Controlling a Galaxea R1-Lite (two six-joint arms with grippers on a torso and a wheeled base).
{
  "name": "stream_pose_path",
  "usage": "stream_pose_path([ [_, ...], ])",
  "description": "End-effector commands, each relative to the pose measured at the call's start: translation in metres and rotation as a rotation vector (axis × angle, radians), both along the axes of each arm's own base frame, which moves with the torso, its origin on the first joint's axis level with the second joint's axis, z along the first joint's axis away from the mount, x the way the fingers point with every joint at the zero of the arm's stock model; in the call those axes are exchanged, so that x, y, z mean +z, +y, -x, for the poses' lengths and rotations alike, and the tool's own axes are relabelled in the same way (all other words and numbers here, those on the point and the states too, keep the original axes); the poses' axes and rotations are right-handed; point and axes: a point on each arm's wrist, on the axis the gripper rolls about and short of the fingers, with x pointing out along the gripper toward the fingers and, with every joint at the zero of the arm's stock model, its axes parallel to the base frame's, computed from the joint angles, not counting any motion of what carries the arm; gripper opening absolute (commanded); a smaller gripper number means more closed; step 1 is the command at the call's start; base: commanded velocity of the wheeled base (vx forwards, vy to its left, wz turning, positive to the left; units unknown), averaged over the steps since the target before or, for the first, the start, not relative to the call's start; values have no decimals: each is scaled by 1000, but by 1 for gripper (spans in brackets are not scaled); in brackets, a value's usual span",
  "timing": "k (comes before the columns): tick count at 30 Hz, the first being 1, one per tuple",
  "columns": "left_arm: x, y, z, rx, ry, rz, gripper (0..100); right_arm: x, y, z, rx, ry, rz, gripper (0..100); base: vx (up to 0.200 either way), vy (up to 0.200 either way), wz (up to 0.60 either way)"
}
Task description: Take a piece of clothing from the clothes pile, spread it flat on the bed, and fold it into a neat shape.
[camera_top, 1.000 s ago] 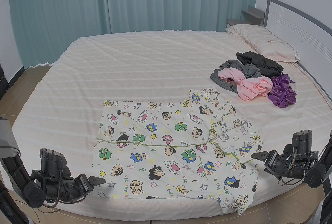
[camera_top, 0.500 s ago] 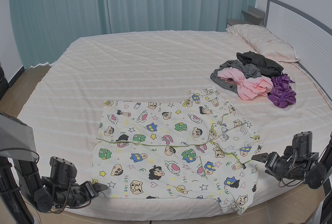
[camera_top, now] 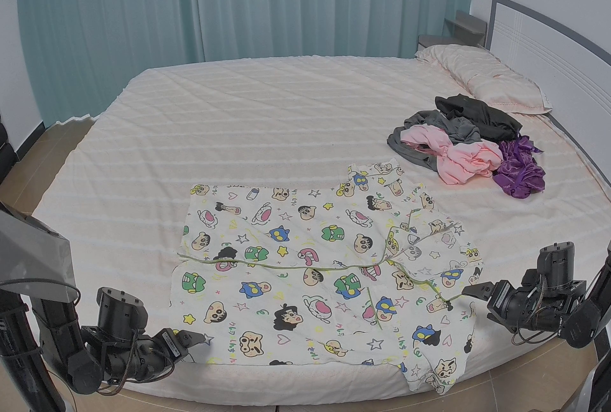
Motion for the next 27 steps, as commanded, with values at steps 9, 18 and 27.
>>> stream_pose_path([
  [9, -1, -13, 11, -37, 37, 6, 100, -1, 0, 0, -1, 7, 0, 100, 0, 0, 0],
  [18, 0, -14, 12, -26, 28, -20, 100, -2, 0, 0, 1, 8, 0, 100, 0, 0, 0],
  [27, -1, -11, 2, 13, 11, -12, 0, -2, 0, 0, 3, 8, 0, 100, 0, 0, 0],
])
